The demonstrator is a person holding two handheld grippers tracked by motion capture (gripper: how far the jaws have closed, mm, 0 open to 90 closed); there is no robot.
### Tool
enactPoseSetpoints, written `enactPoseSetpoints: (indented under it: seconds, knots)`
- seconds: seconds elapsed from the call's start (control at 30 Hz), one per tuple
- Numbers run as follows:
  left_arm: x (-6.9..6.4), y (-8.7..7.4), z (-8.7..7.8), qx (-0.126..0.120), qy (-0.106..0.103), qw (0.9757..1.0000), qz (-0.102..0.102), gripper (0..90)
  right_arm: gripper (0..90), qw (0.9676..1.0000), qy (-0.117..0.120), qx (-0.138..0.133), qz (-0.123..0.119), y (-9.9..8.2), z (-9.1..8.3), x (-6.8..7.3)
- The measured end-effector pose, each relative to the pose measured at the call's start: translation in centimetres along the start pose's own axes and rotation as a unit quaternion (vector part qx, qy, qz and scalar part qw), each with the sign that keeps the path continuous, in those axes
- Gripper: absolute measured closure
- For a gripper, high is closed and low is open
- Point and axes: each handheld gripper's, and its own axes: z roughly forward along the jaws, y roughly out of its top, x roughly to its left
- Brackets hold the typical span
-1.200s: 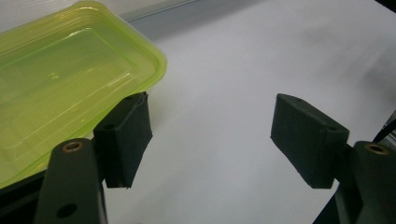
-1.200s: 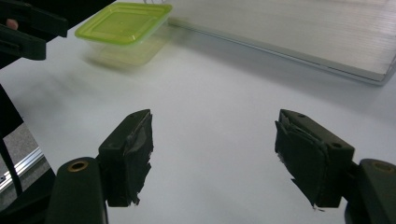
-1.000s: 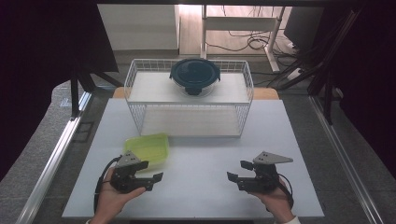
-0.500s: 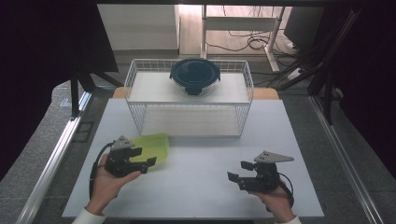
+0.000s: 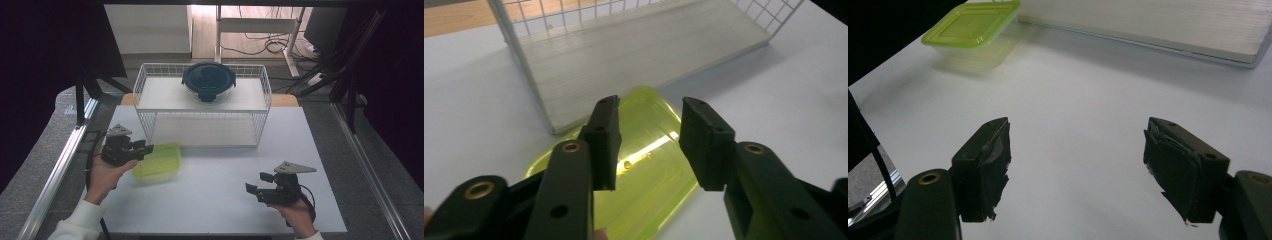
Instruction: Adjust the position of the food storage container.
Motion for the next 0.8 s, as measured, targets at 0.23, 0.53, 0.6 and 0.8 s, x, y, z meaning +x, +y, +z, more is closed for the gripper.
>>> enactPoseSetpoints:
  seconds: [0.23,0.53,0.6,0.8]
  knots:
    - [2.7,0.3,0.9,0.031,0.013,0.9993,-0.013,77.7,26.9,1.0,0.0,0.004,0.003,-0.1,0.1,-0.1]
    - [5.7,1.0,2.8,0.071,0.031,0.9968,-0.019,89.8,26.9,1.0,0.0,0.009,0.001,-0.2,0.6,0.0]
    - [6.4,0.8,3.6,0.082,0.031,0.9957,-0.027,89.8,26.9,0.9999,0.0,0.01,0.003,-0.2,0.6,-0.1]
    - [7.4,0.6,5.0,0.1,0.034,0.9937,-0.038,89.8,27.0,0.9999,-0.001,0.011,0.006,-0.3,0.6,-0.3]
